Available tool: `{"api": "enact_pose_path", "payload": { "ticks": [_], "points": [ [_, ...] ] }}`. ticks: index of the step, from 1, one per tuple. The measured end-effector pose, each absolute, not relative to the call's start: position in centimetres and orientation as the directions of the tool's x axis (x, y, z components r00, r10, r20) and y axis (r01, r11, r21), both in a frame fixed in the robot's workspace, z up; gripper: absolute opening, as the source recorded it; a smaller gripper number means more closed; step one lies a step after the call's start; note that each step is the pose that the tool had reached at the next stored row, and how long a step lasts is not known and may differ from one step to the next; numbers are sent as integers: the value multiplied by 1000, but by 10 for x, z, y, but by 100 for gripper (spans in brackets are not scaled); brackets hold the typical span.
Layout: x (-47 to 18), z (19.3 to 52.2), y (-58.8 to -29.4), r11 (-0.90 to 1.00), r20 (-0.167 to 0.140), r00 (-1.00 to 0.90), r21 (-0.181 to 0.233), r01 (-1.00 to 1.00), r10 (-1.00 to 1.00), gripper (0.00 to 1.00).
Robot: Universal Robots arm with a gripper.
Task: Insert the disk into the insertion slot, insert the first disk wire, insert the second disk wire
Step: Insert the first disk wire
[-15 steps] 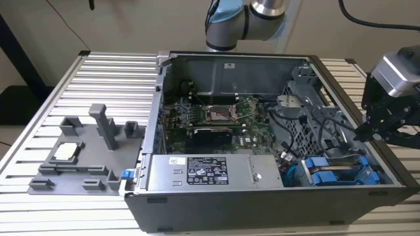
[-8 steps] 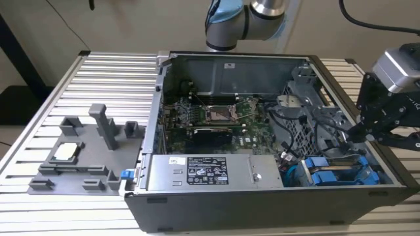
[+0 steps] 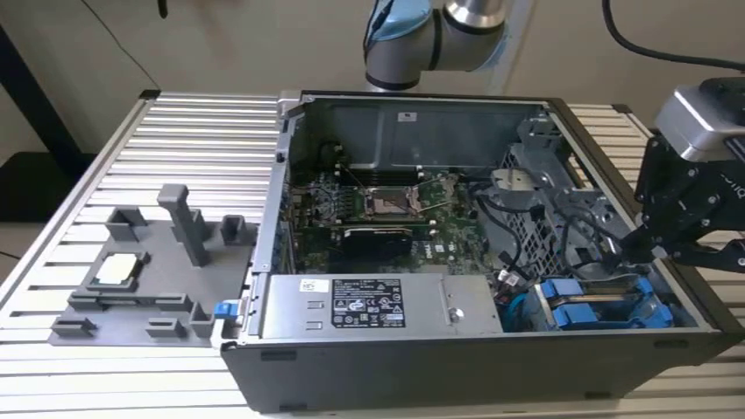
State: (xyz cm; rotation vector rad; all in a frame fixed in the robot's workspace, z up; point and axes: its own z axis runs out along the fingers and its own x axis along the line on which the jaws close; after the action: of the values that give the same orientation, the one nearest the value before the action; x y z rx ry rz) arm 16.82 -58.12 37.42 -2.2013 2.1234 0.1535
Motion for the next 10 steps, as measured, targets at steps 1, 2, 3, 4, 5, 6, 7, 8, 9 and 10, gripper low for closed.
{"api": "enact_pose_path", "payload": {
  "ticks": [1,2,3,4,5,6,7,8,9,10],
  "points": [
    [168,374,-580,-37,-113,35,13,-999,-993,19],
    [168,373,-580,-37,-110,35,12,-999,-993,19],
    [168,373,-580,-37,-110,35,12,-999,-993,19],
    [168,373,-580,-37,-110,35,12,-999,-993,19],
    [168,373,-580,-37,-110,35,12,-999,-993,19],
    [168,373,-580,-37,-110,35,12,-999,-993,19],
    [168,373,-580,-37,-110,35,12,-999,-993,19],
    [168,373,-579,-37,-110,35,11,-999,-993,19],
    [168,372,-579,-37,-110,36,6,-999,-993,19],
    [168,372,-579,-37,-109,37,-2,-999,-993,19]
  ]
}}
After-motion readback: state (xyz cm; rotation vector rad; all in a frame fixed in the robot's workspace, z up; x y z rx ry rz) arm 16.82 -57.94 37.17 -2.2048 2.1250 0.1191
